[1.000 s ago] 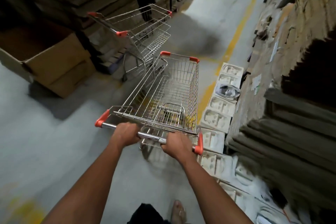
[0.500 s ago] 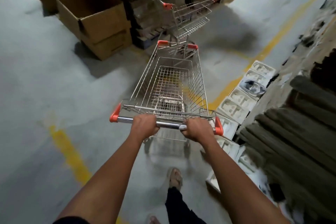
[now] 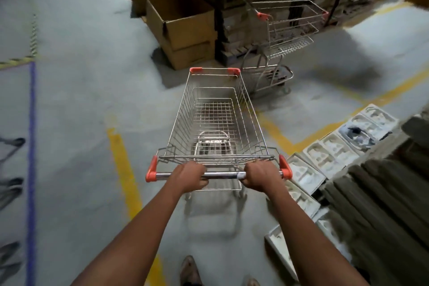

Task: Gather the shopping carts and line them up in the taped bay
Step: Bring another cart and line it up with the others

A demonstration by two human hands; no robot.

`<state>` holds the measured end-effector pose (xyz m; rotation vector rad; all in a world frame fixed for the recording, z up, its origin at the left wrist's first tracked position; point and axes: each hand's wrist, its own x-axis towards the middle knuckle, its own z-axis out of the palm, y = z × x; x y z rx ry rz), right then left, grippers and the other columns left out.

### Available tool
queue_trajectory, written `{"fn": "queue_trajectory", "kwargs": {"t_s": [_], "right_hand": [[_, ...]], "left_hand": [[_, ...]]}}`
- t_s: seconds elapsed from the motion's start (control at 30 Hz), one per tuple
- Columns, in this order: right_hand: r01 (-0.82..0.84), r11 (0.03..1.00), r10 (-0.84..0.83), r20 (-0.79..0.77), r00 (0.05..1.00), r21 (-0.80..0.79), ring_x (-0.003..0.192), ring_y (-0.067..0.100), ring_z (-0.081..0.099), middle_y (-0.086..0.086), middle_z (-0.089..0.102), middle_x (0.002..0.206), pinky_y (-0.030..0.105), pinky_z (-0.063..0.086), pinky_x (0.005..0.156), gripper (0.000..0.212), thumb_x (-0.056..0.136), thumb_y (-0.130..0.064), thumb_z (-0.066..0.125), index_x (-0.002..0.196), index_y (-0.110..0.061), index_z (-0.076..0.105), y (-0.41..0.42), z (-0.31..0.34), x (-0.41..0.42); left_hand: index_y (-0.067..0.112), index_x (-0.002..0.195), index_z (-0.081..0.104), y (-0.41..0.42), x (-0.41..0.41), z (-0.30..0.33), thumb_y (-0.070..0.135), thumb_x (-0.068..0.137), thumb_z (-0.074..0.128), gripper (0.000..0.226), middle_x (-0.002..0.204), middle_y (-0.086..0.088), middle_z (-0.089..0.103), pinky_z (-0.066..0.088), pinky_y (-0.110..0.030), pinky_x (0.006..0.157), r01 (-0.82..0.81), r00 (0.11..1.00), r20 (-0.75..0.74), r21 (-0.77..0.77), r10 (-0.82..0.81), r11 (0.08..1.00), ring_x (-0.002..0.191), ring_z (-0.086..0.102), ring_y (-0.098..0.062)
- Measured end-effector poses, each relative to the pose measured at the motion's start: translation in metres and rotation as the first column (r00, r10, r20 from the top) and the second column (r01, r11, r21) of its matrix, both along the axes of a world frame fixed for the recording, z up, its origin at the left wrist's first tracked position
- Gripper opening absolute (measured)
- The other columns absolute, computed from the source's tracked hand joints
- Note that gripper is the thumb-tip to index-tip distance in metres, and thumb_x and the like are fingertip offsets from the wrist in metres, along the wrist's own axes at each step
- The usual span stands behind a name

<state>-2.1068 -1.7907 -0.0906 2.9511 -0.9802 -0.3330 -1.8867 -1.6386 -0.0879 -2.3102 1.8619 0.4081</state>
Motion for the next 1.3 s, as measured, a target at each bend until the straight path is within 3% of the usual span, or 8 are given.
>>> {"fn": "queue_trajectory", "kwargs": {"t_s": [0.1, 0.27, 0.37, 0.6, 0.73, 0.97, 1.17, 1.3], "right_hand": [[-0.062, 0.998, 0.062, 0.002, 0.998, 0.005, 0.083, 0.034, 0.068, 0.009, 0.071, 0.092, 0.039, 0.053, 0.071, 0.042, 0.087, -0.059, 0.048, 0.089, -0.019, 0.063, 0.006, 0.001, -0.009], [-0.159, 0.987, 0.159, 0.004, 0.987, 0.003, 0.081, 0.034, 0.069, 0.009, 0.072, 0.091, 0.038, 0.051, 0.068, 0.041, 0.084, -0.058, 0.054, 0.09, -0.019, 0.064, 0.01, 0.002, -0.024], [-0.197, 0.98, 0.197, 0.009, 0.98, 0.017, 0.078, 0.033, 0.068, 0.007, 0.071, 0.086, 0.037, 0.05, 0.066, 0.037, 0.084, -0.06, 0.053, 0.081, -0.023, 0.054, 0.007, 0.0, -0.033], [-0.261, 0.965, 0.261, 0.003, 0.965, 0.011, 0.062, 0.025, 0.054, 0.0, 0.064, 0.075, 0.032, 0.042, 0.061, 0.038, 0.085, -0.06, 0.054, 0.077, -0.023, 0.054, -0.006, 0.003, -0.035], [-0.285, 0.958, 0.285, 0.002, 0.959, 0.021, 0.062, 0.026, 0.055, 0.001, 0.062, 0.073, 0.031, 0.039, 0.06, 0.037, 0.085, -0.058, 0.055, 0.077, -0.022, 0.055, -0.022, 0.003, -0.019], [-0.308, 0.951, 0.308, -0.013, 0.951, 0.025, 0.058, 0.024, 0.054, -0.004, 0.055, 0.066, 0.031, 0.045, 0.058, 0.04, 0.088, -0.057, 0.052, 0.075, -0.02, 0.06, -0.075, 0.01, 0.039], [-0.346, 0.938, 0.347, -0.021, 0.938, 0.029, 0.072, 0.028, 0.069, 0.001, 0.069, 0.078, 0.034, 0.051, 0.064, 0.04, 0.084, -0.06, 0.055, 0.077, -0.021, 0.062, -0.129, 0.012, 0.125], [-0.368, 0.929, 0.369, -0.05, 0.928, 0.031, 0.067, 0.025, 0.067, -0.002, 0.066, 0.074, 0.032, 0.055, 0.064, 0.042, 0.085, -0.061, 0.053, 0.071, -0.022, 0.056, -0.163, 0.017, 0.179]], "left_hand": [[0.023, 0.096, 0.068, 0.024, -0.006, 0.003, 0.048, 0.078, 0.057, 0.032, 0.09, 0.0, 0.07, 0.055, -0.034, 0.074, -0.074, 0.997, -0.016, -0.01, 0.074, 0.997, 0.088, 0.067, -0.023], [0.02, 0.103, 0.066, 0.052, -0.044, -0.003, 0.051, 0.088, 0.056, 0.036, 0.099, -0.006, 0.07, 0.05, -0.034, 0.075, -0.188, 0.974, 0.124, -0.021, 0.189, 0.982, 0.092, 0.066, -0.025], [0.021, 0.102, 0.067, 0.06, -0.066, -0.004, 0.055, 0.088, 0.054, 0.039, 0.098, -0.006, 0.071, 0.052, -0.036, 0.074, -0.251, 0.956, 0.149, -0.028, 0.252, 0.968, 0.09, 0.067, -0.026], [0.024, 0.104, 0.068, 0.058, -0.082, 0.0, 0.057, 0.087, 0.052, 0.04, 0.099, -0.002, 0.071, 0.053, -0.037, 0.077, -0.272, 0.952, 0.145, -0.01, 0.27, 0.962, 0.092, 0.067, -0.024], [0.028, 0.109, 0.067, 0.042, -0.068, -0.003, 0.058, 0.082, 0.044, 0.047, 0.096, 0.001, 0.071, 0.054, -0.035, 0.073, -0.306, 0.944, 0.132, -0.002, 0.303, 0.952, 0.087, 0.068, -0.023], [0.02, 0.101, 0.07, -0.004, -0.018, -0.001, 0.05, 0.089, 0.056, 0.036, 0.089, -0.006, 0.07, 0.051, -0.033, 0.071, -0.327, 0.94, 0.103, 0.0, 0.325, 0.945, 0.083, 0.067, -0.025], [0.019, 0.104, 0.07, -0.052, 0.05, -0.004, 0.049, 0.089, 0.055, 0.037, 0.095, -0.008, 0.072, 0.051, -0.033, 0.072, -0.409, 0.908, 0.093, -0.017, 0.409, 0.912, 0.089, 0.069, -0.027], [0.018, 0.1, 0.07, -0.082, 0.093, 0.003, 0.049, 0.088, 0.055, 0.037, 0.095, -0.009, 0.072, 0.053, -0.036, 0.074, -0.459, 0.888, 0.042, -0.004, 0.459, 0.889, 0.089, 0.069, -0.029]]}}
